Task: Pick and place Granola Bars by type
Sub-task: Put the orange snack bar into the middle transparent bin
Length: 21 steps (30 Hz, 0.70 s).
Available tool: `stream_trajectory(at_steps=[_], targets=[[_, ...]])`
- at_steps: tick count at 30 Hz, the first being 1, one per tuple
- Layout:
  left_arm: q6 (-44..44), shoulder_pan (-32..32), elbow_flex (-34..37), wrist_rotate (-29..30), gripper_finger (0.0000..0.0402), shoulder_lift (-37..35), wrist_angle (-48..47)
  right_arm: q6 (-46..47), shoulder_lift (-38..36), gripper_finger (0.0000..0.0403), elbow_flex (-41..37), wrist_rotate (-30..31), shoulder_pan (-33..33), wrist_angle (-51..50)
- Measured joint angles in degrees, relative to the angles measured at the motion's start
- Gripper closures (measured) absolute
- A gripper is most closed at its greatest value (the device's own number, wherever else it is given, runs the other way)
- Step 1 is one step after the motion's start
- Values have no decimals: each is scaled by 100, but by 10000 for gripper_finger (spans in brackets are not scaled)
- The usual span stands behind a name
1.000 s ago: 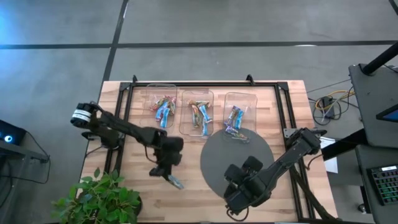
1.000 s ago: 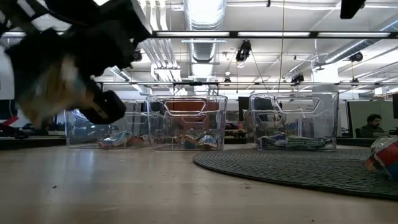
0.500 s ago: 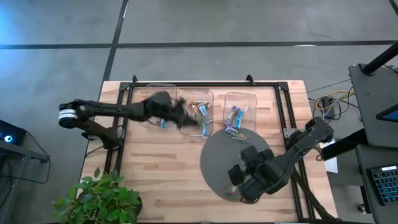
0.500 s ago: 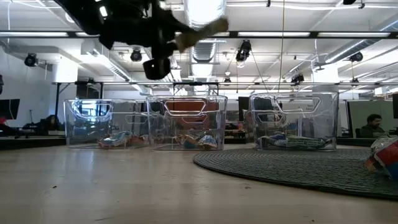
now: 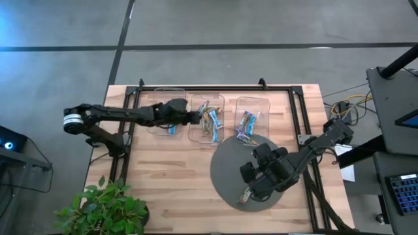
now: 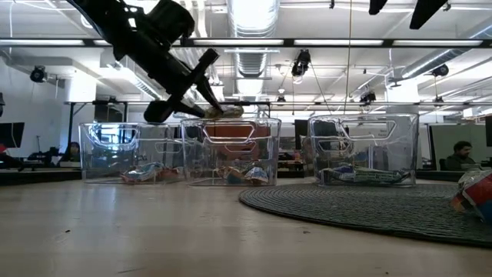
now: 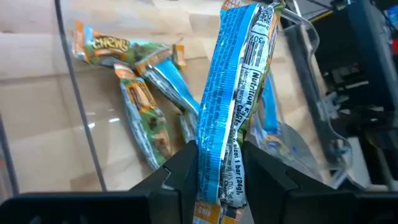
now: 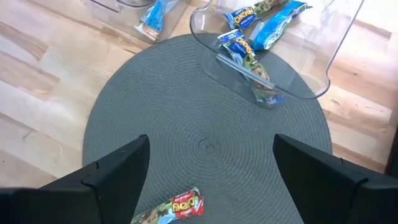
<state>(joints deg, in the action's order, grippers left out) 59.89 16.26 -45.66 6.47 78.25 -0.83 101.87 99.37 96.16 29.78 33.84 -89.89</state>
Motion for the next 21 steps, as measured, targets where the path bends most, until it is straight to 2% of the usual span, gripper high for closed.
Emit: stream_trajectory(at_steps=[3,9,15,21], targets=[[-254,-10,-3,54,307,104,22,-188,0,76,0,-2,-62,13],[-1402,-165,-5,17,303,187,-74,-332,0,76,0,-3,-70,15],[-2026,-340,-5,64,262,202,-74,-575,0,76,0,-7,-70,24],[-2003,-349,-34,54,221,117,-117,-1122,0,76,0,-159,-67,89]])
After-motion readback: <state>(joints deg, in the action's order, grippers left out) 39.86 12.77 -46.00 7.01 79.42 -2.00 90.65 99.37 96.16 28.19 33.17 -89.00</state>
